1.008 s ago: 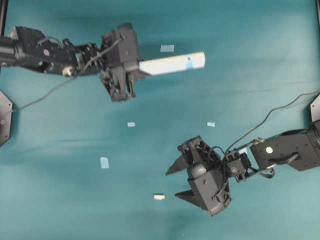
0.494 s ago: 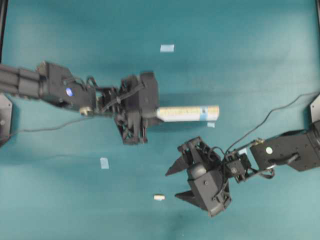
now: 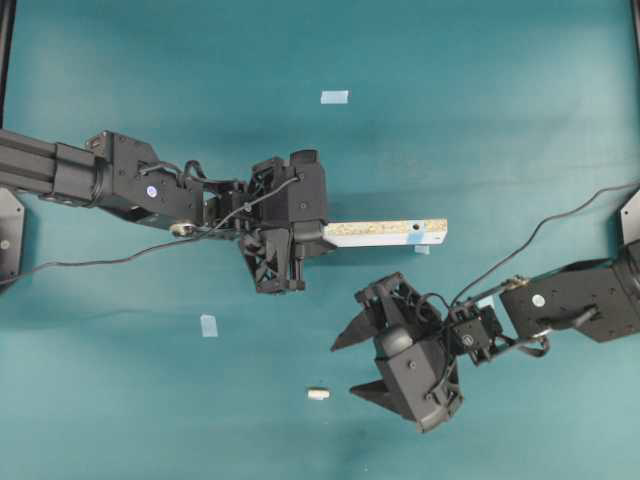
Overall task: Move the wooden board into place and insert the rod into its hole.
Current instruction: 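Lift the board with the left gripper and swing it toward center, then hold the board steady with the left gripper, hole end pointing right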
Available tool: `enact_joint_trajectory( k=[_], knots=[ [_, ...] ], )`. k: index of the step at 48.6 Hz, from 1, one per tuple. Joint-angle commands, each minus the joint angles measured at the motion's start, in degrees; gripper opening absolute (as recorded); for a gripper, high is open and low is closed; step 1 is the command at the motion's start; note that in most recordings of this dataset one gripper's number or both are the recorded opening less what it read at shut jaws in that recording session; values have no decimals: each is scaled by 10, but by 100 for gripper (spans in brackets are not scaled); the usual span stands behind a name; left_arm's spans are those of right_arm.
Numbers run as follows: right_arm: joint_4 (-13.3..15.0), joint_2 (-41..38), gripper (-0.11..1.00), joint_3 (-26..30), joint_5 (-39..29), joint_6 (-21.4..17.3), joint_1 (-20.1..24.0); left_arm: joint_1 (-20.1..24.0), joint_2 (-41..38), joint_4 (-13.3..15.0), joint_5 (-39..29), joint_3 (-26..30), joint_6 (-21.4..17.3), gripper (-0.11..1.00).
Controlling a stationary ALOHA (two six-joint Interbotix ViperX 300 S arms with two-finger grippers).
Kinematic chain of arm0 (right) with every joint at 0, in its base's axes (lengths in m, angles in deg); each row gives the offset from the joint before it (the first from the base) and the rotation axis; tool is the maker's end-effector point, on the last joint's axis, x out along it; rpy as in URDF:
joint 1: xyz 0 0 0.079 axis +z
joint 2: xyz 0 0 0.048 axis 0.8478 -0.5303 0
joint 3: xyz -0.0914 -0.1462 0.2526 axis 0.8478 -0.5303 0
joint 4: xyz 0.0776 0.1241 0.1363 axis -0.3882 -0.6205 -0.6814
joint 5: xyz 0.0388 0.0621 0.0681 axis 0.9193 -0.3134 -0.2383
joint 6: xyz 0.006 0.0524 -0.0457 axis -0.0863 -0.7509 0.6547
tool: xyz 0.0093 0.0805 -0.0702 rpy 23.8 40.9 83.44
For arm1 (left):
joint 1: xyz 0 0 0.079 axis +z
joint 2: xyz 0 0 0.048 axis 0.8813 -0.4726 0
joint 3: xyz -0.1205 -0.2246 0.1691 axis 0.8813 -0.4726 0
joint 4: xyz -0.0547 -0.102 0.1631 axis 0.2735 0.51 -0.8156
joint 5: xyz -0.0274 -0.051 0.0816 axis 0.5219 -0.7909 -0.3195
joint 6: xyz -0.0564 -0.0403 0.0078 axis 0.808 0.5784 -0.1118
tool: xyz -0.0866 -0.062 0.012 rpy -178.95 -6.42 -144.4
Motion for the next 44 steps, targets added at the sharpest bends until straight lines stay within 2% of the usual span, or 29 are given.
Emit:
enact_joint_trajectory(
  k=[1,29,44],
  knots=[
    [1,7,80,11,3,0,1,1,9,1,6,4,11,21],
    [1,7,80,12,-3,0,1,11,8,1,22,-14,9,21],
    [2,7,80,11,-7,0,1,9,17,1,3,-12,8,21]
  ],
)
